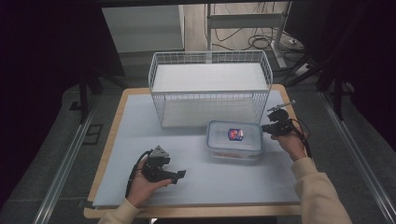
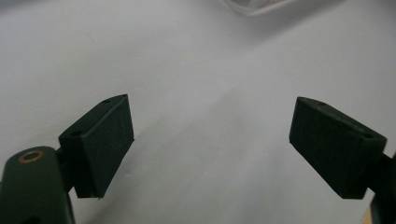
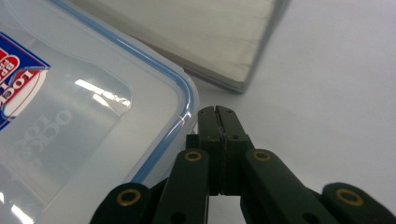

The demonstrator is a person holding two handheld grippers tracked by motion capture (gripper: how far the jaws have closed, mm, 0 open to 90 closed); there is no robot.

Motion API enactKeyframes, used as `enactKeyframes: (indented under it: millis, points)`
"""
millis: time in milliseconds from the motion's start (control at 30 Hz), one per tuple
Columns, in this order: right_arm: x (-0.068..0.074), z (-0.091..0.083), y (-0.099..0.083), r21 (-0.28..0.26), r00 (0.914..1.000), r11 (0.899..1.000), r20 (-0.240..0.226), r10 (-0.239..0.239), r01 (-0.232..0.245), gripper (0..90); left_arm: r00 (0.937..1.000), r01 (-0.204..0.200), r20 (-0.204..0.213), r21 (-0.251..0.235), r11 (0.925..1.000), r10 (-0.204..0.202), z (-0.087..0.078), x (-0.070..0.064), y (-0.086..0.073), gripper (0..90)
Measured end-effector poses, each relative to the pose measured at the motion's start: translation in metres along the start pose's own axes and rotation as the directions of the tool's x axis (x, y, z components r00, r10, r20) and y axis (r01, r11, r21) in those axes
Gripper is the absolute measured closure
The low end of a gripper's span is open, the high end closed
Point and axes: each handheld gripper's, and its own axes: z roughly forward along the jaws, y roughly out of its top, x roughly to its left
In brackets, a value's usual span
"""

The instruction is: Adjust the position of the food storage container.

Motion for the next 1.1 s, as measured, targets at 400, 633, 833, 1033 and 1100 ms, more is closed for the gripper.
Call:
enactKeyframes:
  millis: [400, 633, 833, 1033, 1100]
  points:
    - [0.029, 0.015, 0.011, -0.021, 0.9953, 0.997, -0.059, -0.077, 0.076, 89.8, 0.9993, 0.033, -0.018, -0.021, 0.9992, -0.034, -0.009, 0.011, -0.003, 13.6]
    - [0.050, 0.023, 0.018, -0.038, 0.9905, 0.994, -0.084, -0.109, 0.106, 89.9, 0.9986, 0.048, -0.023, -0.035, 0.9983, -0.048, -0.014, 0.015, -0.005, 13.6]
    - [0.060, 0.026, 0.020, -0.043, 0.9857, 0.991, -0.111, -0.127, 0.123, 89.9, 0.9983, 0.051, -0.026, -0.035, 0.9981, -0.052, -0.015, 0.017, -0.005, 13.6]
    - [0.058, 0.015, 0.016, -0.106, 0.9883, 0.988, -0.093, -0.121, 0.111, 89.8, 0.9980, 0.054, -0.029, -0.040, 0.9977, -0.056, -0.016, 0.018, -0.005, 13.6]
    - [0.057, 0.005, 0.010, -0.146, 0.9906, 0.985, -0.090, -0.102, 0.089, 89.8, 0.9974, 0.063, -0.032, -0.045, 0.9970, -0.065, -0.017, 0.019, -0.006, 13.6]
